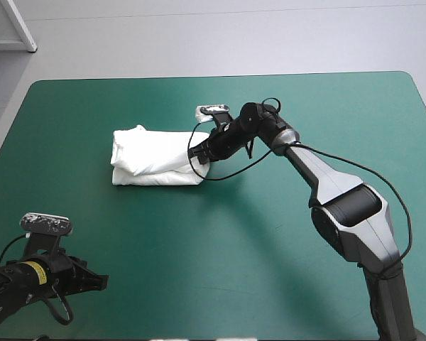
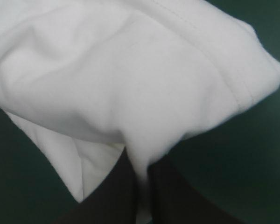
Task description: Fold the cloth
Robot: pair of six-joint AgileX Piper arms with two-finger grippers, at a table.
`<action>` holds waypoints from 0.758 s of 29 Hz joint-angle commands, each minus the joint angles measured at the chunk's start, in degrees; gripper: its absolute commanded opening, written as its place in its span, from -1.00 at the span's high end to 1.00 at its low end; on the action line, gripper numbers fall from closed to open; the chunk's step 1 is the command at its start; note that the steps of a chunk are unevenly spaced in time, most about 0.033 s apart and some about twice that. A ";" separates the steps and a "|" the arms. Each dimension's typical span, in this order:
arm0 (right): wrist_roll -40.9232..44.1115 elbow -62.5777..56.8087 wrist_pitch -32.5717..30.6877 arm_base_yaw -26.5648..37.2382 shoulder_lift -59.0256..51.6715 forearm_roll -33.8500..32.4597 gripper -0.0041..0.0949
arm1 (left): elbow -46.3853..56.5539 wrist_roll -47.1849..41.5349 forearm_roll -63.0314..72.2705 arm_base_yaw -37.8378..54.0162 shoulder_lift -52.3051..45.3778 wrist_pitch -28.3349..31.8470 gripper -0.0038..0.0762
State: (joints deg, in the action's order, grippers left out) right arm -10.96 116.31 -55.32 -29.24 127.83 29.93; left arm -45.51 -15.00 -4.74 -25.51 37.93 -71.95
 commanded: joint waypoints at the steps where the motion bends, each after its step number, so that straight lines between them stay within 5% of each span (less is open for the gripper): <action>1: 3.80 6.54 -2.69 1.37 -5.14 -6.13 0.96 | -1.45 0.26 0.02 -0.15 0.10 -1.90 0.92; 12: 12.59 7.79 -16.17 14.73 -5.69 -34.79 0.96 | -1.45 2.20 -0.11 -0.15 0.10 -1.80 0.92; 22: 14.44 6.59 -16.17 33.91 -6.43 -32.49 0.96 | -1.45 3.80 -0.33 -0.15 0.10 -1.91 0.92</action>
State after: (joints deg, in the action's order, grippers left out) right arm 3.11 122.22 -70.86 0.68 126.03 -1.82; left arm -45.51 -11.32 -4.85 -25.51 37.93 -72.00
